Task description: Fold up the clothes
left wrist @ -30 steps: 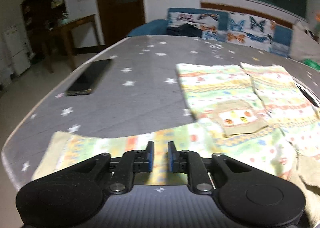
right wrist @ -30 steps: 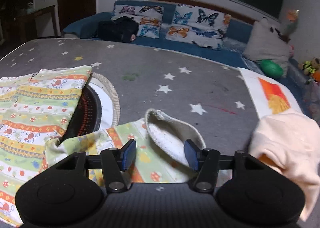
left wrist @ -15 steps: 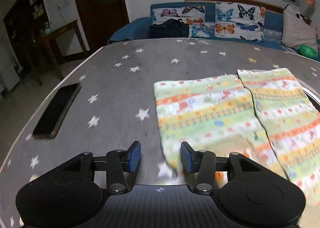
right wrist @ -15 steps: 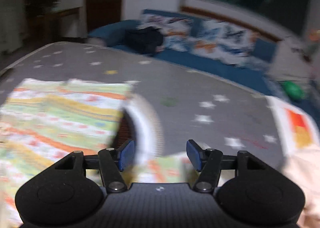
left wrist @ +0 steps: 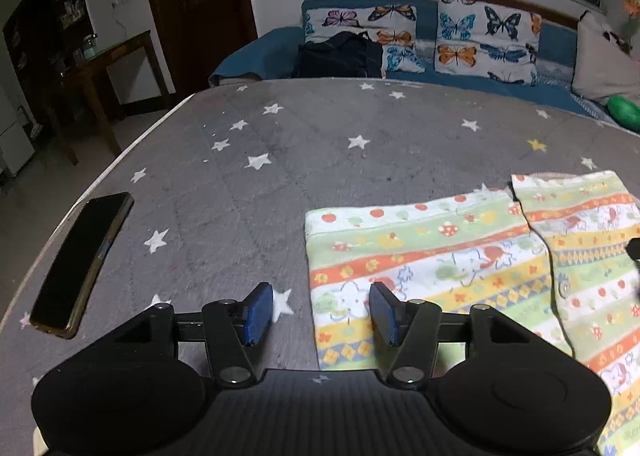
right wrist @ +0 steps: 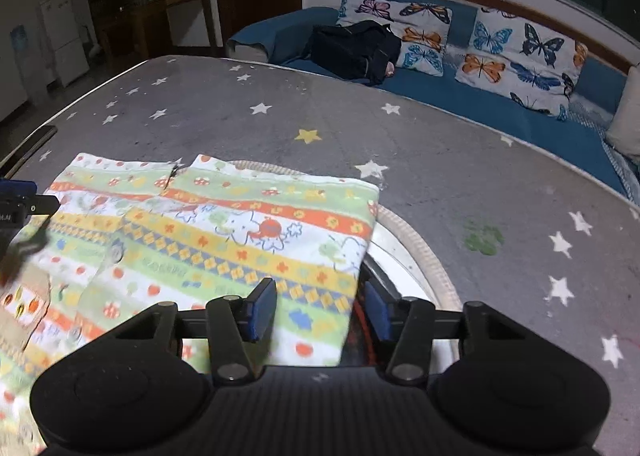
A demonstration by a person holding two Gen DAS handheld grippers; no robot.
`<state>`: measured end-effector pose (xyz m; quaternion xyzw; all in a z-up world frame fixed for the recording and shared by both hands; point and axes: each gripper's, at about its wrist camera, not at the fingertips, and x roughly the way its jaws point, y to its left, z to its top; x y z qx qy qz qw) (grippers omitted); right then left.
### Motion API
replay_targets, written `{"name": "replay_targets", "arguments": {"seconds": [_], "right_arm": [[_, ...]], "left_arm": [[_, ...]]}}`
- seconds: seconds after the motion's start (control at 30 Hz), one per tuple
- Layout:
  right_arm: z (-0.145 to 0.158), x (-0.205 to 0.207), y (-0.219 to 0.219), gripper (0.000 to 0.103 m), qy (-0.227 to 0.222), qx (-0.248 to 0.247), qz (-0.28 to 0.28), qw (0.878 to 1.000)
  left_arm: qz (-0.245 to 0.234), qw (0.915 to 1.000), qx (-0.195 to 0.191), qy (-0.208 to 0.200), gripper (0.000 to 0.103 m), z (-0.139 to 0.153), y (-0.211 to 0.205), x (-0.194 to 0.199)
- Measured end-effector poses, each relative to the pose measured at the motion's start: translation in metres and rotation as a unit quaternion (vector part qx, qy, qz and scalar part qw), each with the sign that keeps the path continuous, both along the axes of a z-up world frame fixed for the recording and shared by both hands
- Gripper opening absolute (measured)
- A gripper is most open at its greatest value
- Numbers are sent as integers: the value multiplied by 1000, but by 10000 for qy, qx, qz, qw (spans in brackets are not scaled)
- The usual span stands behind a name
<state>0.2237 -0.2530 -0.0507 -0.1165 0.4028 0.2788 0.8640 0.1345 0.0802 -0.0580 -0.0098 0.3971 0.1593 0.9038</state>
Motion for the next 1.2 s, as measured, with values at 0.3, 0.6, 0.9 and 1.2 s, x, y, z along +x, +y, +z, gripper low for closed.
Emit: {"name": "replay_targets", "arguments": {"seconds": [0.3,0.6,0.9,1.2], "right_arm": [[-1,7,21,11,-136,148,110,9997],[15,0,21,38,-229,301,336,9987],[16,-21,-79,42,-132,-182,-377,9990],[18,-16,-125,45,-876,-920,-1308,9832]], "left_arm": [[335,9991,114,-222,1,1,5,-6],[998,9941,402,-143,2,0,44,-25],[1066,9935,-106,-376,29,21,47,-72],[690,9967,63,-430,44,35,9,-149]]}}
